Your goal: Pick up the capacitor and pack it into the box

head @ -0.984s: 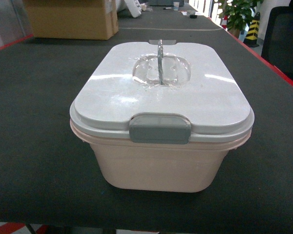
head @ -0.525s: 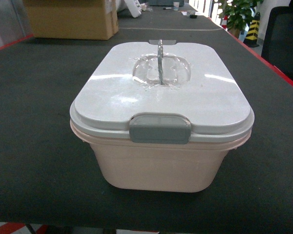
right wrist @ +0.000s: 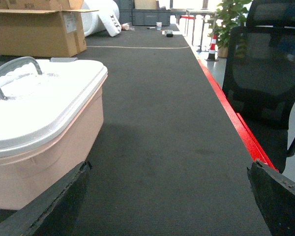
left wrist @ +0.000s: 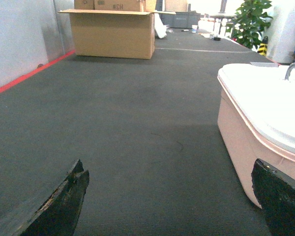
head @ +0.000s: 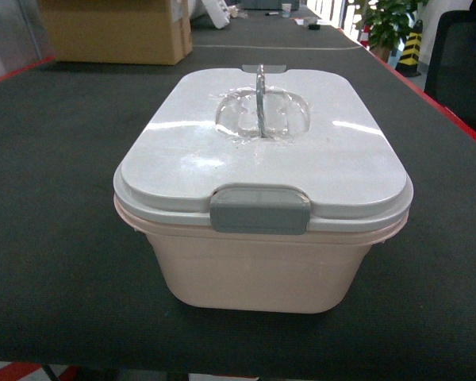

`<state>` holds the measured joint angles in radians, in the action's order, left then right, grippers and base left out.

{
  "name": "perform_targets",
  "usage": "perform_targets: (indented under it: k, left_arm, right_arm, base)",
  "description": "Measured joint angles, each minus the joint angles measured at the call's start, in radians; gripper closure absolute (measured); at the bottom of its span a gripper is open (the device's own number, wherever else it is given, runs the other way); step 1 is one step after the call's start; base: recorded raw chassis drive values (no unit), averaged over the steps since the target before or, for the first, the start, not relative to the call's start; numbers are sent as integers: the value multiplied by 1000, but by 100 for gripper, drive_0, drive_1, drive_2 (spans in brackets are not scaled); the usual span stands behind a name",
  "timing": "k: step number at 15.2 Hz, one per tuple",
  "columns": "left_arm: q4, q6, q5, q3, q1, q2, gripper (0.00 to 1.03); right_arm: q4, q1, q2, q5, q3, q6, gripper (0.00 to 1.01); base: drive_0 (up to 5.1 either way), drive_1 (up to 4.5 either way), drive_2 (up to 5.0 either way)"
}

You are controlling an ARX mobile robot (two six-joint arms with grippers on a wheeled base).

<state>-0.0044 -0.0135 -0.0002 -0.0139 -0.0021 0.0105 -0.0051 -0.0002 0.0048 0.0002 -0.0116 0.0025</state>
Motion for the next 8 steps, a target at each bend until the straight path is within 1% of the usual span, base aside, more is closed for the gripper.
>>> perform_targets:
  k: [8]
  left_arm:
    - [0, 0, 0, 0, 0, 0, 5]
  right_arm:
    - [0, 0, 0, 0, 0, 0, 3]
  base:
    - [0, 0, 0]
